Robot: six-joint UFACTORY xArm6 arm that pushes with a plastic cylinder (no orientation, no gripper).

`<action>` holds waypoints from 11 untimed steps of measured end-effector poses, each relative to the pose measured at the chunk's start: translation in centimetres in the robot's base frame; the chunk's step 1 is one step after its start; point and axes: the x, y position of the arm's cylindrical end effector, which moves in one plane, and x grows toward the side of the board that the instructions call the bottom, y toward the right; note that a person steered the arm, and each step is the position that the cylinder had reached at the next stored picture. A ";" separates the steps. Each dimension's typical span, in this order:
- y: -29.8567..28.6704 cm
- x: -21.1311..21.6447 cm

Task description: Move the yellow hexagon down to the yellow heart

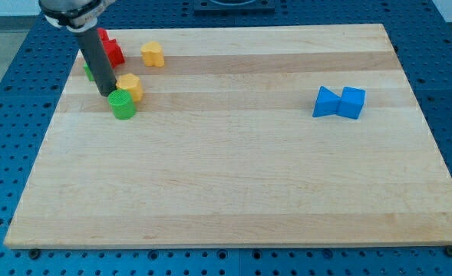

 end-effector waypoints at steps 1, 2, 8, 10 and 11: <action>2.0 1.9; 1.8 2.4; 9.2 2.8; 8.0 2.7; 7.5 2.4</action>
